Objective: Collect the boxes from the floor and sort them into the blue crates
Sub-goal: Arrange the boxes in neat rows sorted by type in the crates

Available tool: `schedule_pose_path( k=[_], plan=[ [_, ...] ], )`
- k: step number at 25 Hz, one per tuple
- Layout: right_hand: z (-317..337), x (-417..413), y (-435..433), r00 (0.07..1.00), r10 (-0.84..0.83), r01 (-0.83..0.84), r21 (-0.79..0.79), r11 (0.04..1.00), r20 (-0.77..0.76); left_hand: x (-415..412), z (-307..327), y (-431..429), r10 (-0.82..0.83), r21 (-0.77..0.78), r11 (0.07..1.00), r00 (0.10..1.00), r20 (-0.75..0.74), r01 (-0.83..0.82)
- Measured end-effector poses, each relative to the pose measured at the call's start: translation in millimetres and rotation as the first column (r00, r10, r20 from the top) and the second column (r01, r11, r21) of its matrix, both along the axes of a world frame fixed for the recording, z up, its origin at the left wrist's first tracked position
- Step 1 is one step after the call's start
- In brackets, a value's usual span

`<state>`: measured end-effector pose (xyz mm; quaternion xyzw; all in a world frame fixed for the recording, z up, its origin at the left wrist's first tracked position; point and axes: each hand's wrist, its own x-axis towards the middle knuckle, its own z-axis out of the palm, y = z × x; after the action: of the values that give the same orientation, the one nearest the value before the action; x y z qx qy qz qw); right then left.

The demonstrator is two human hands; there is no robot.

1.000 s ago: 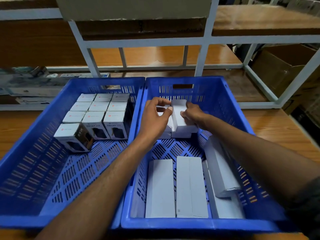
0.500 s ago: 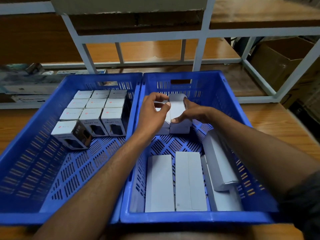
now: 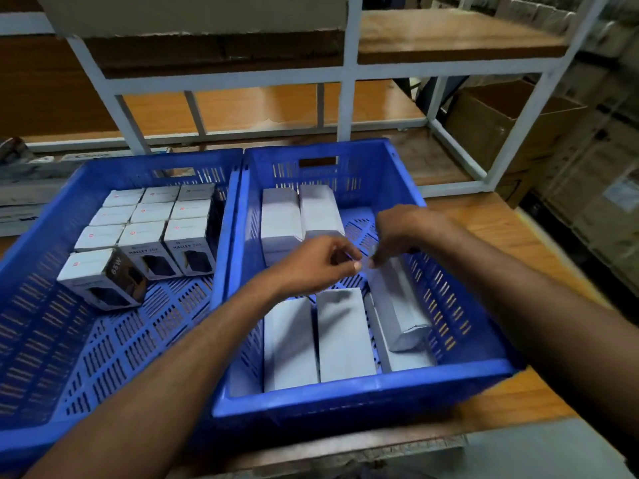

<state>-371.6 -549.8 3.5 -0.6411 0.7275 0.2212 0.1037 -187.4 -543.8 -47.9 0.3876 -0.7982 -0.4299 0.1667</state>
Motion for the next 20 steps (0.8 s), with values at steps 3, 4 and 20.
schedule_pose_path(
  k=[3, 4, 20],
  plan=[
    [-11, 2, 10, 0.996, -0.023, 0.027, -0.049, 0.998, 0.082, 5, -4, 1, -0.047, 0.054, 0.998, 0.993, 0.106, 0.042],
    [-14, 0, 12, 0.986, -0.047, 0.061, -0.087, 0.994, 0.158, 7, -3, 1, -0.04, 0.07, 0.997, 0.992, 0.119, 0.032],
    [11, 22, 41, -0.022, 0.166, 0.399, -0.144, 0.905, 0.986, 13, 28, -9, 0.561, 0.596, 0.762, 0.717, -0.413, -0.253]
  ],
)
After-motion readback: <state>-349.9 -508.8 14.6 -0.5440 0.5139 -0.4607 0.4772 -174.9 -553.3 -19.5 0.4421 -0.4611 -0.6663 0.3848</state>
